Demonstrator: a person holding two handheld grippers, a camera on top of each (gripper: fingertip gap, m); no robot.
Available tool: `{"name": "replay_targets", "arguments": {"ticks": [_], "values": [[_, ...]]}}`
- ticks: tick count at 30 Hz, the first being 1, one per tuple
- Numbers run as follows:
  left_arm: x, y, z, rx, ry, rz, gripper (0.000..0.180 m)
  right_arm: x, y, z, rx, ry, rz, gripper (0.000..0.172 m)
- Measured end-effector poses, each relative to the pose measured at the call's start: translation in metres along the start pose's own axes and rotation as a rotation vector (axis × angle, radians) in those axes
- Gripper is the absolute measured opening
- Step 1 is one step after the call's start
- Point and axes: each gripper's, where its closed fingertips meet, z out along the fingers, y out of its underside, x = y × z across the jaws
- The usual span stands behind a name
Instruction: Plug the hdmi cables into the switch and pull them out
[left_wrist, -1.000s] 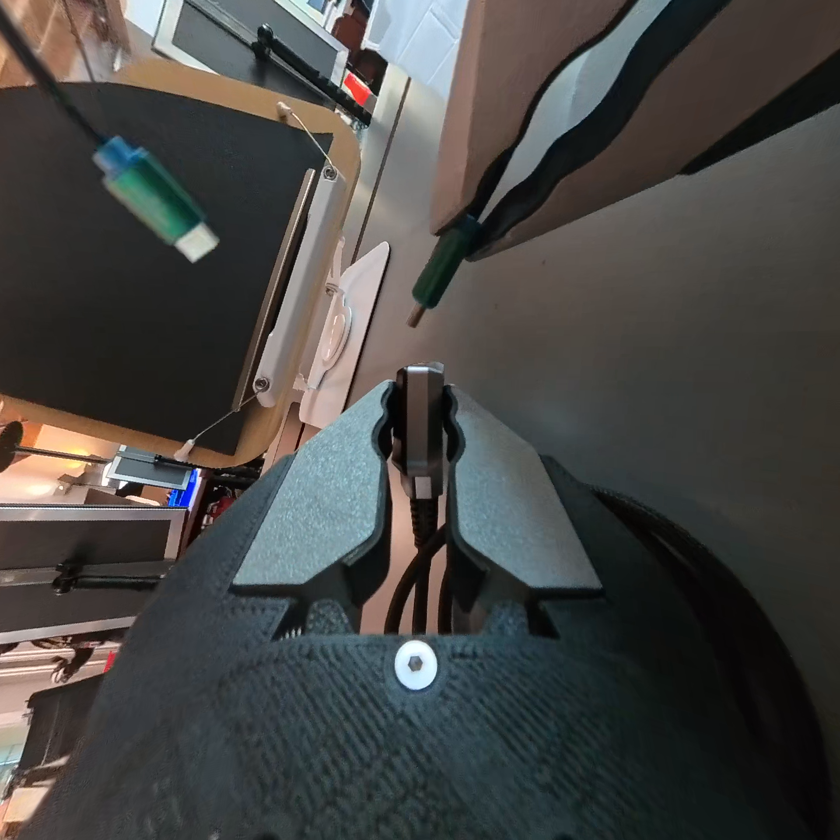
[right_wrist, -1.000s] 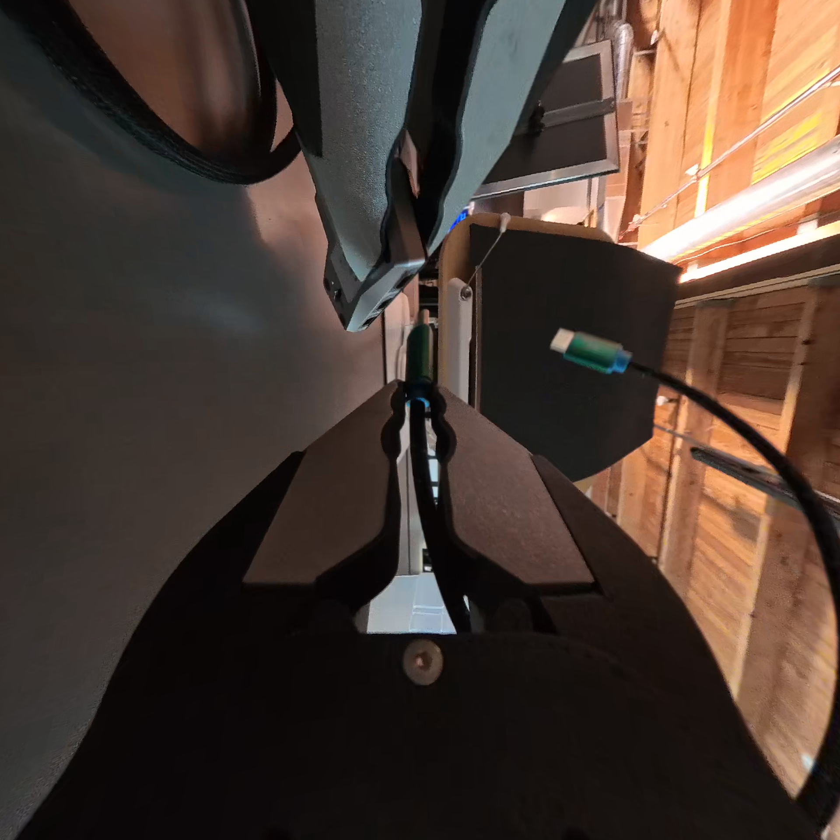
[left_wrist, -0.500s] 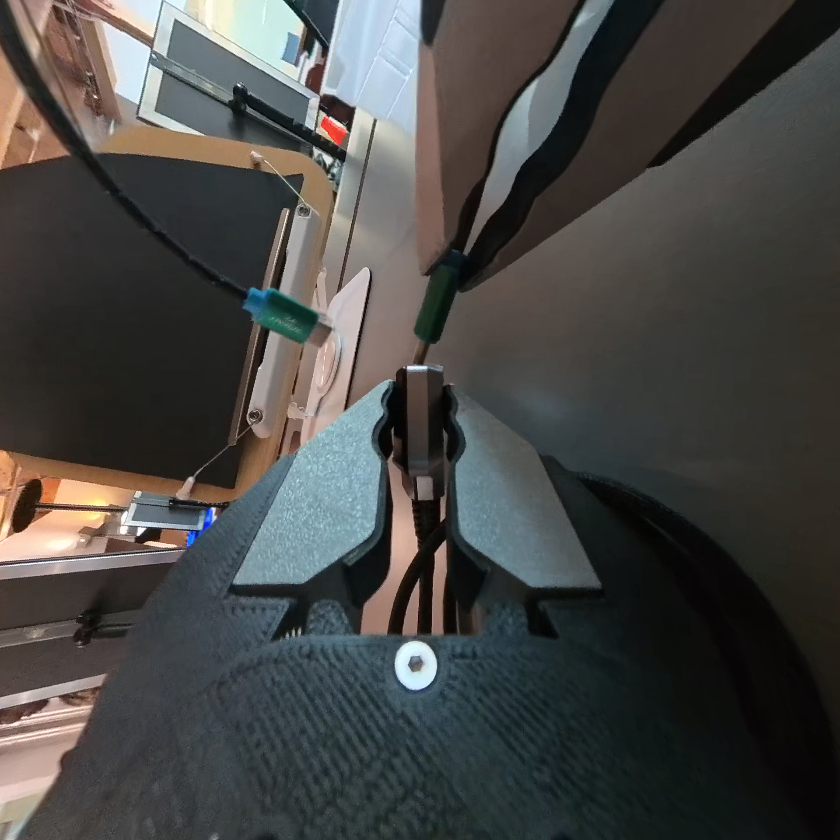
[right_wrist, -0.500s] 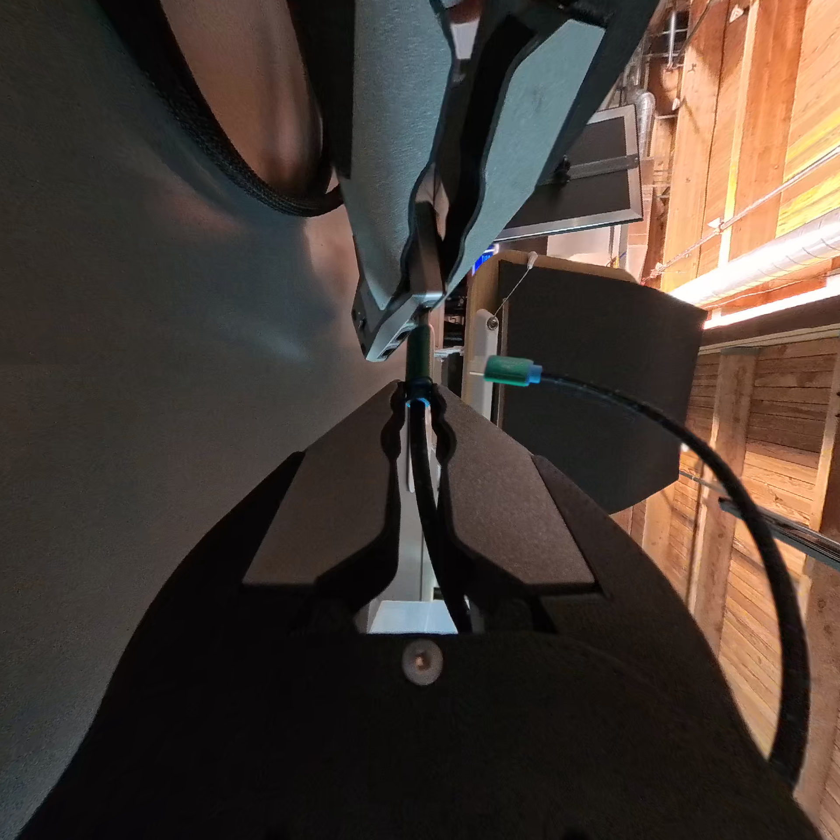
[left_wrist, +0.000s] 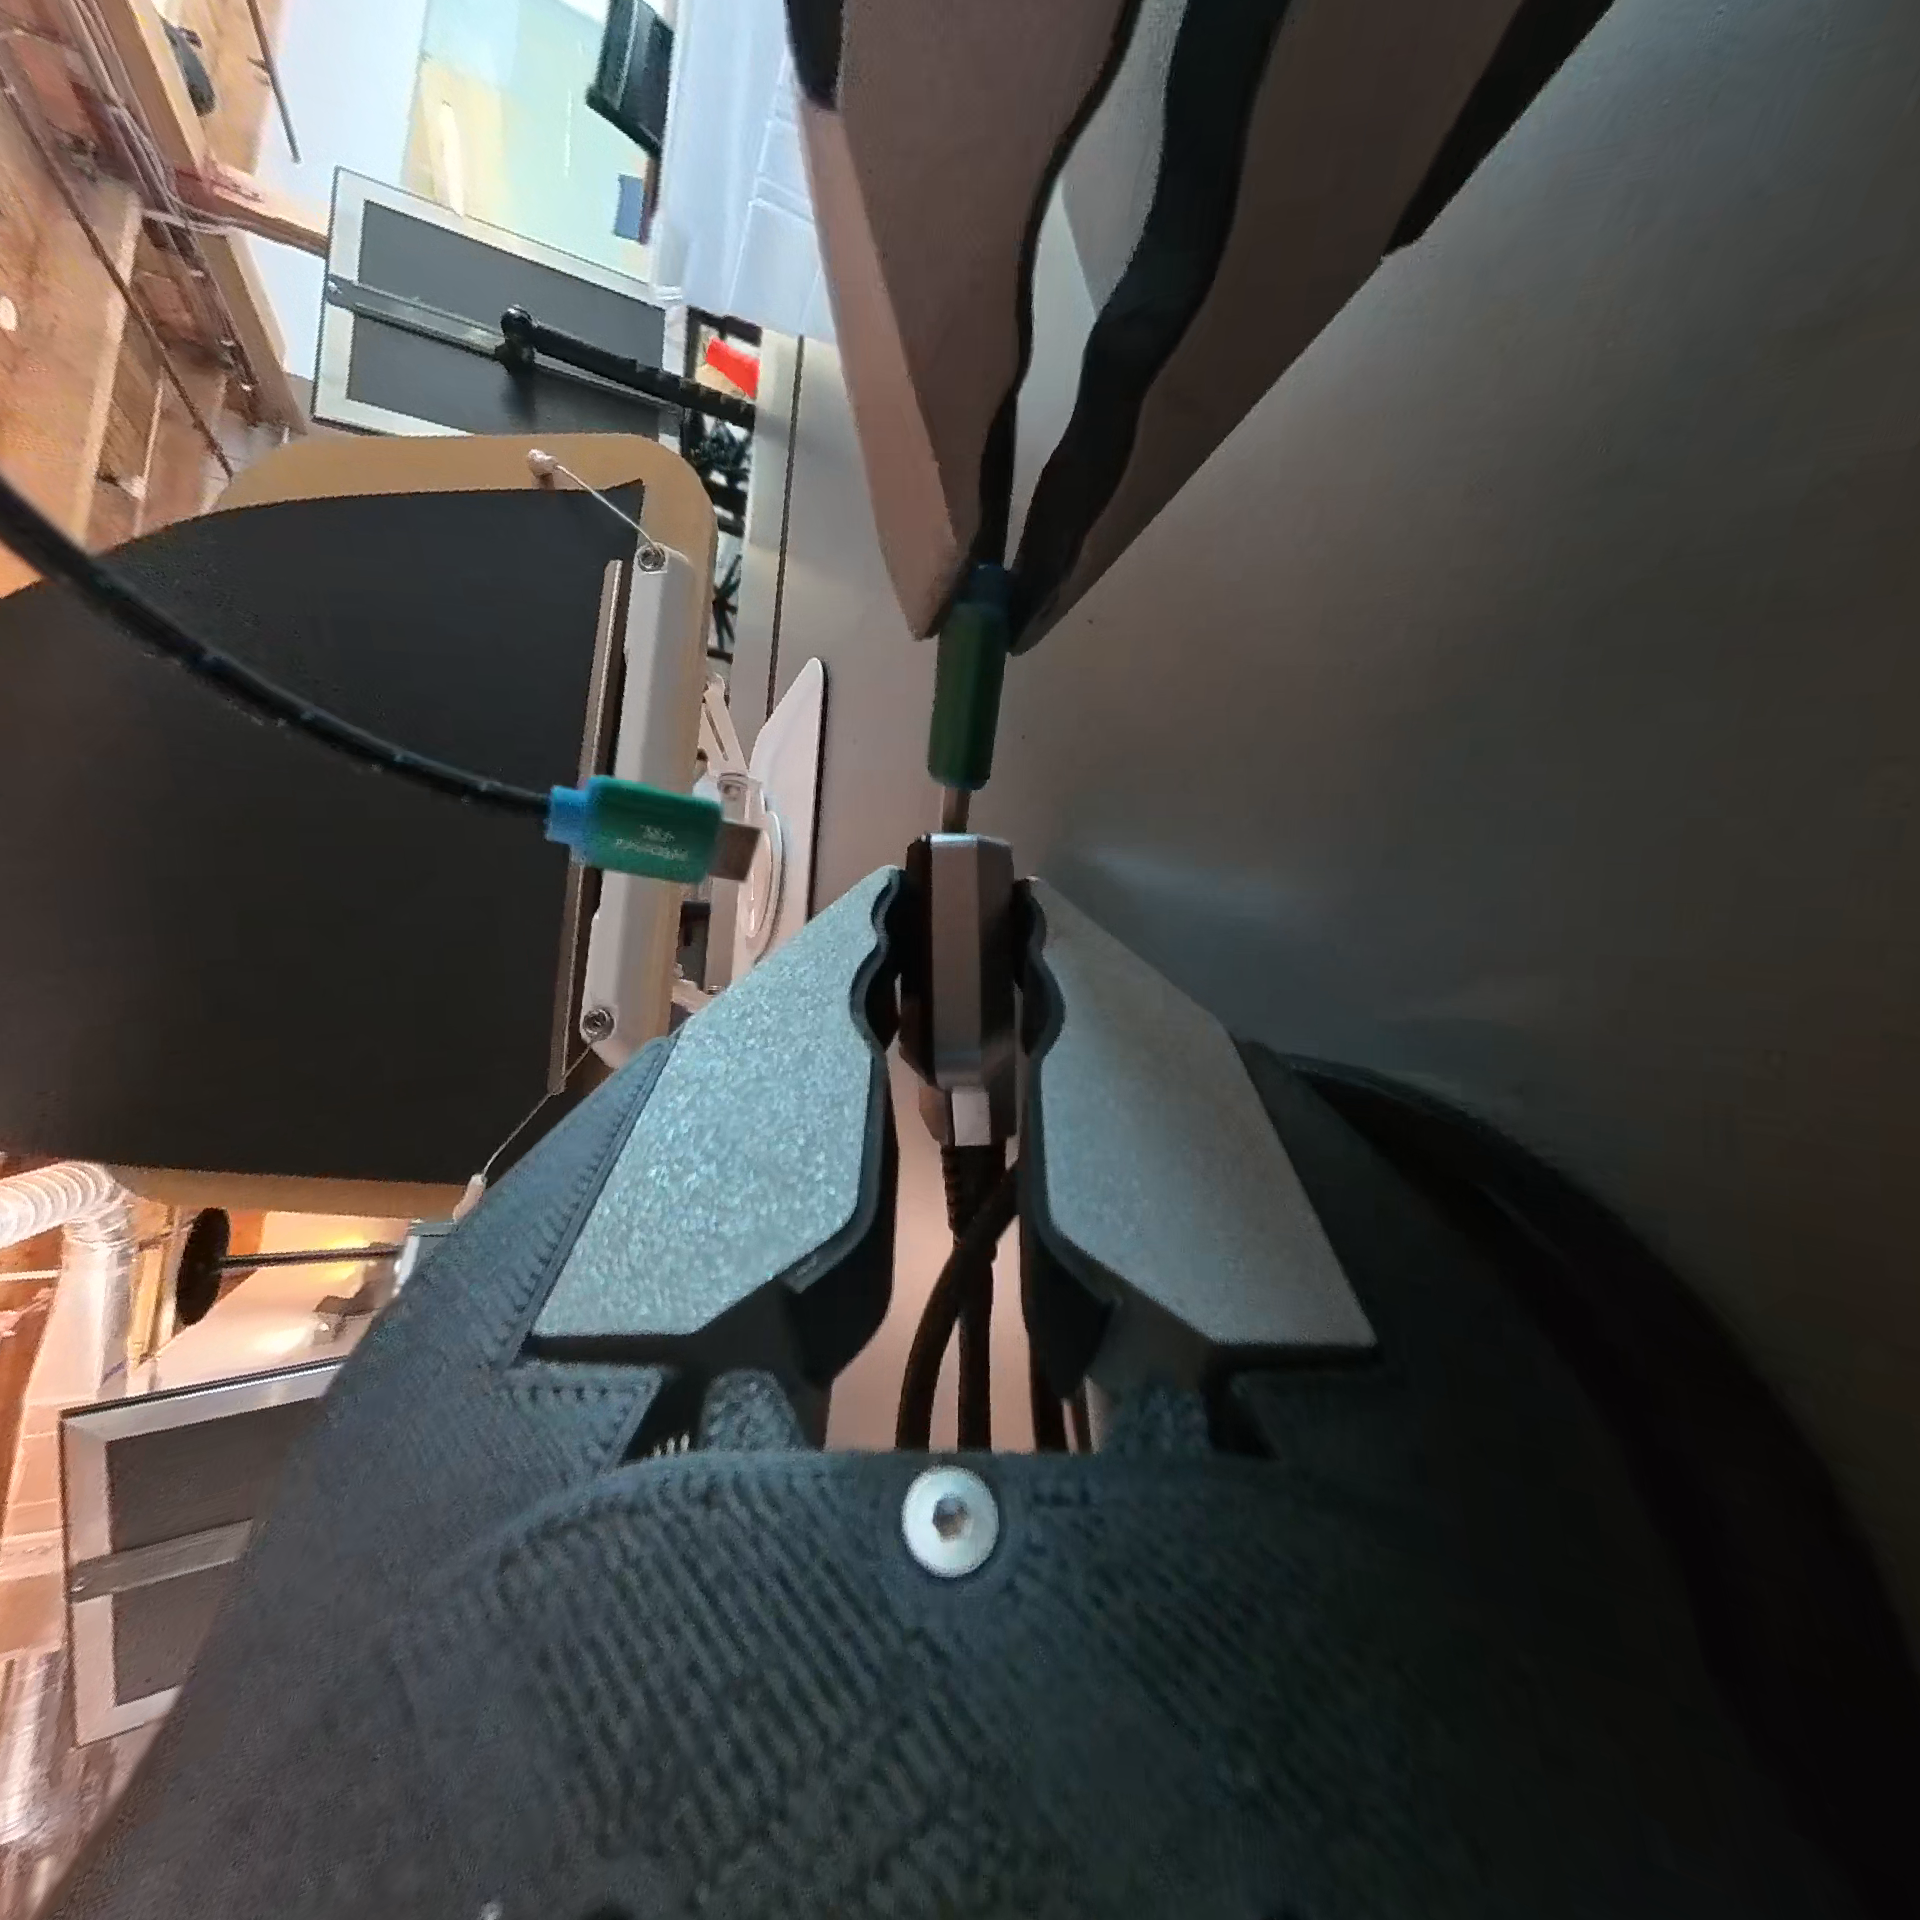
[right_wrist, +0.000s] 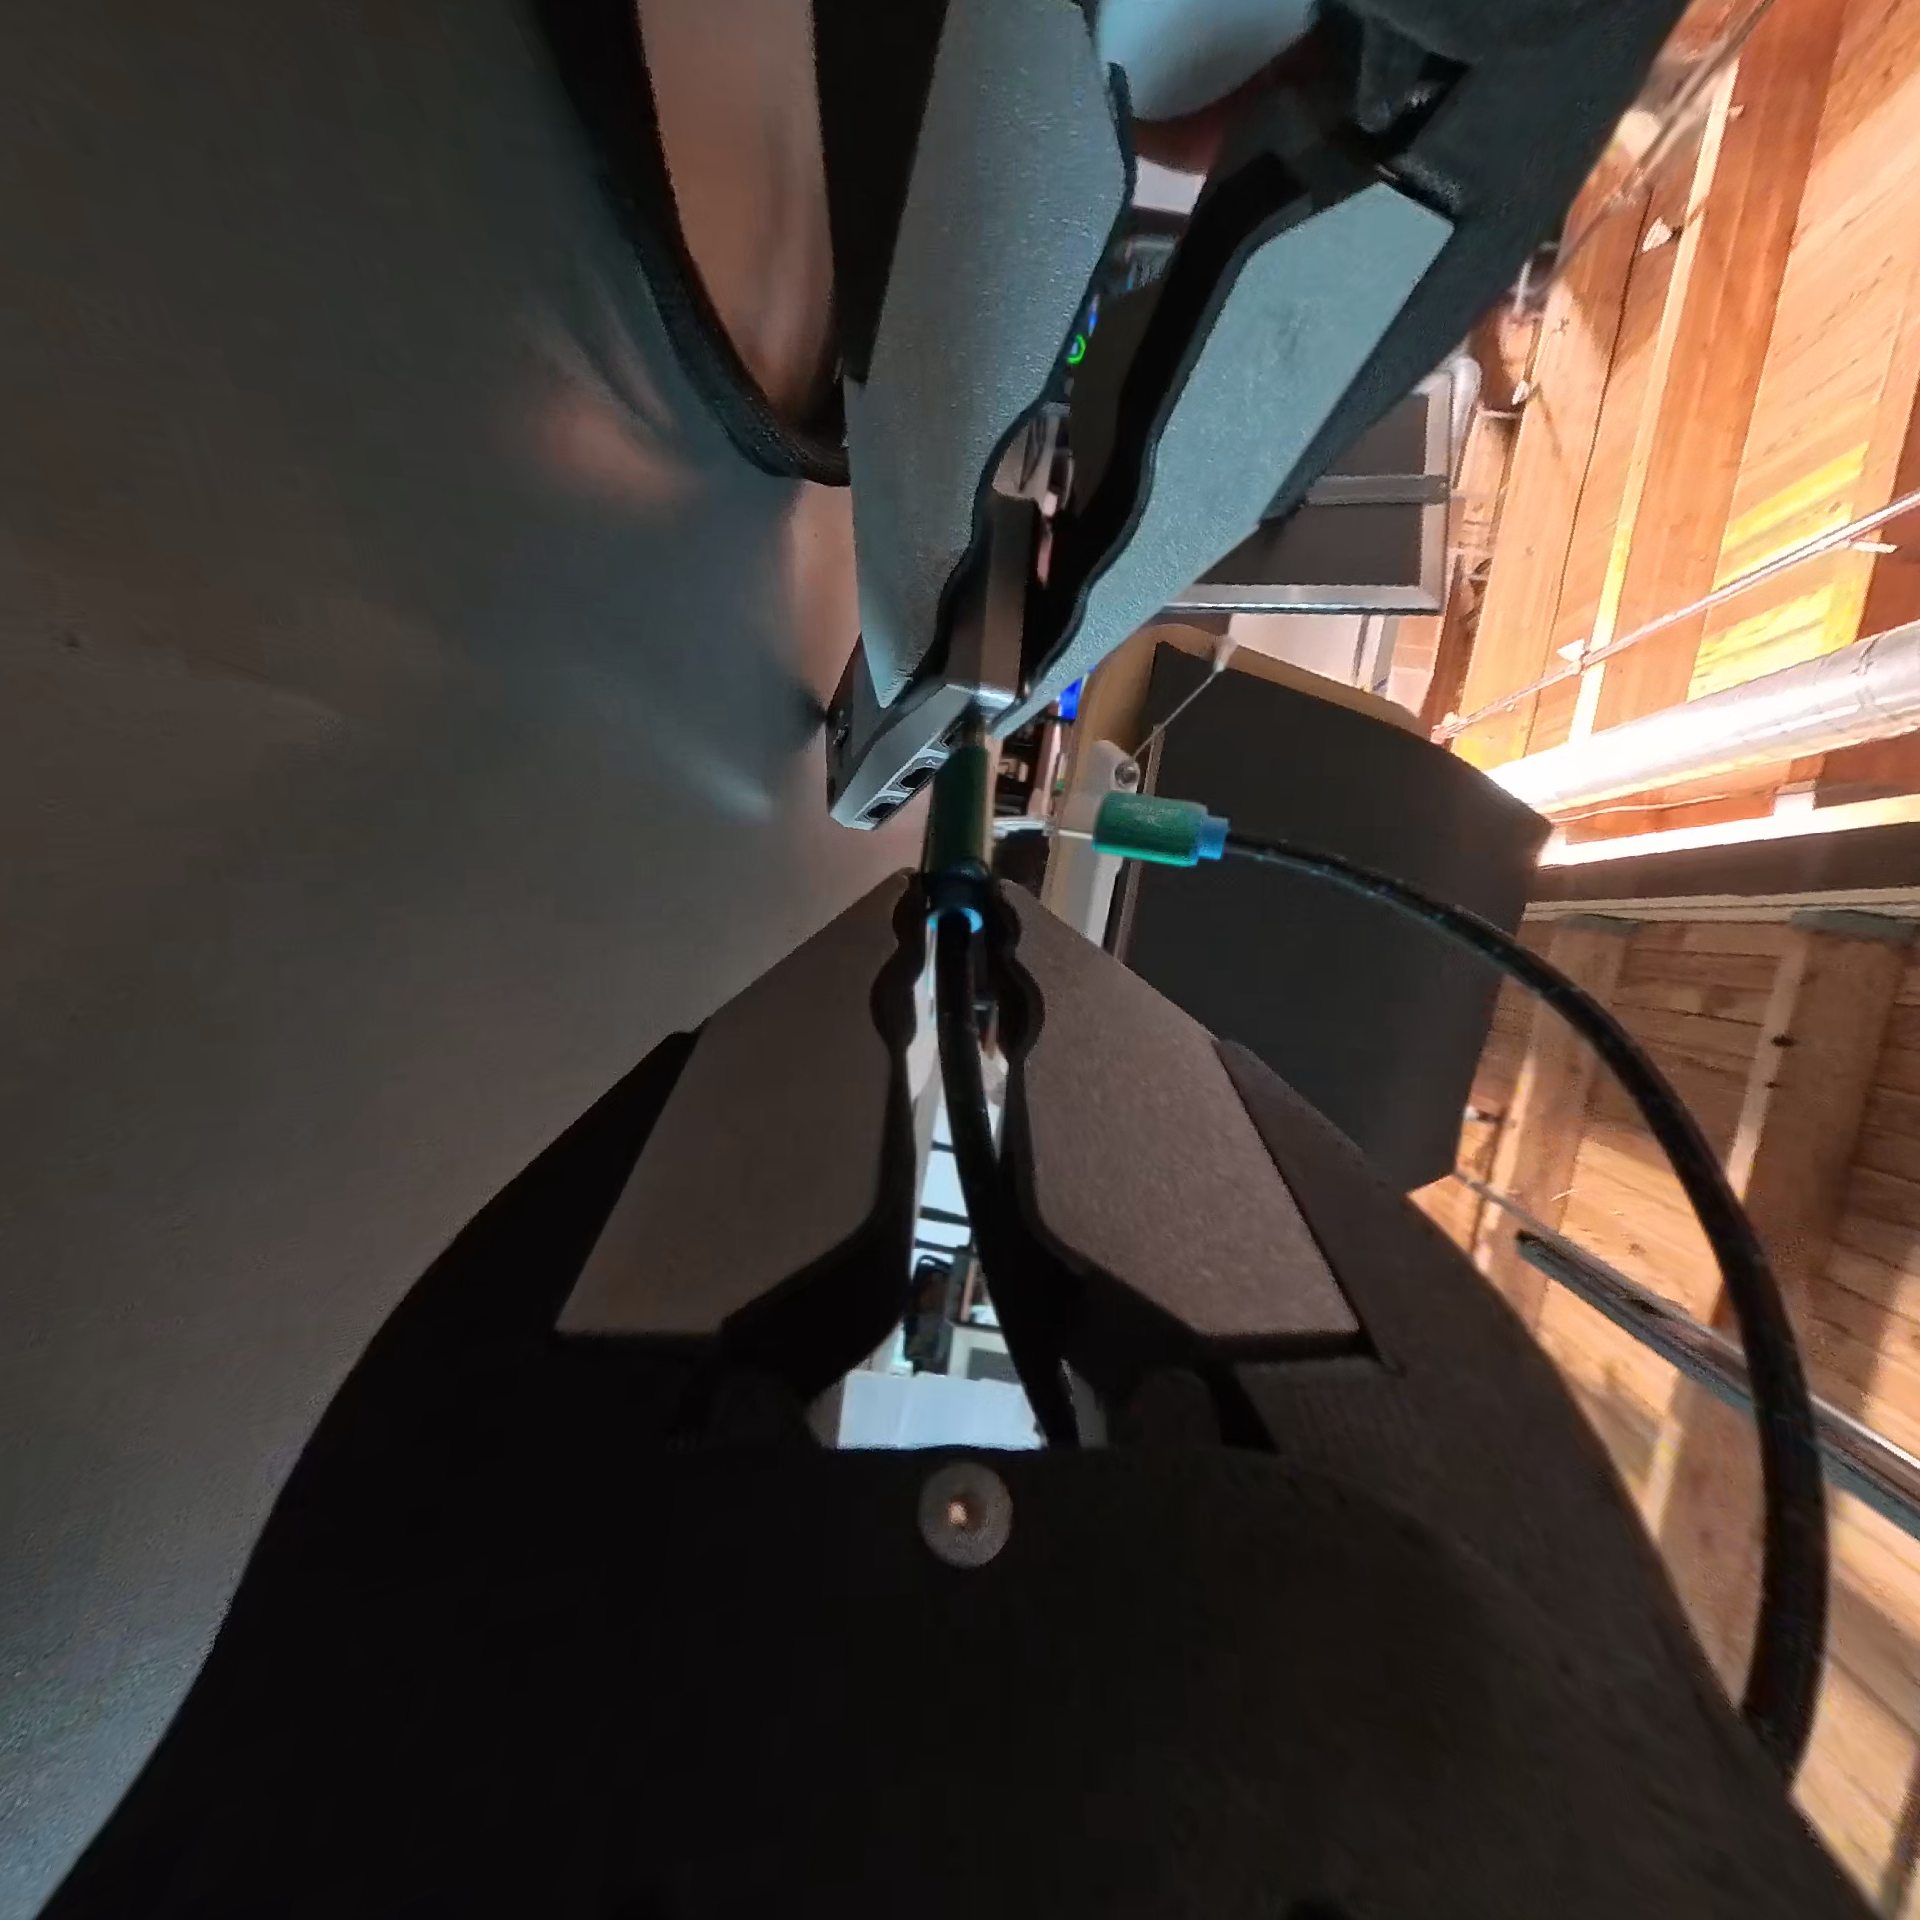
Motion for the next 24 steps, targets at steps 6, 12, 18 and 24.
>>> {"name": "replay_targets", "arguments": {"ticks": [6, 12, 18, 24], "values": [[-0.0028, -0.0043, -0.0030, 0.017, -0.011, 0.003, 0.018, 0.0035, -0.0002, -0.0035, 0.023, 0.011, 0.021, 0.007], [-0.0007, -0.0043, -0.0014, 0.029, -0.009, 0.028, 0.018, 0.0000, -0.0031, -0.0065, 0.038, -0.013, 0.025, 0.007], [-0.0065, -0.0089, -0.0021, 0.008, -0.056, 0.072, 0.017, 0.0039, 0.0029, -0.0053, 0.073, -0.047, 0.164, 0.007], [-0.0037, -0.0079, -0.0031, 0.013, -0.032, 0.036, 0.017, 0.0038, -0.0006, -0.0058, 0.032, 0.008, 0.040, 0.007]]}}
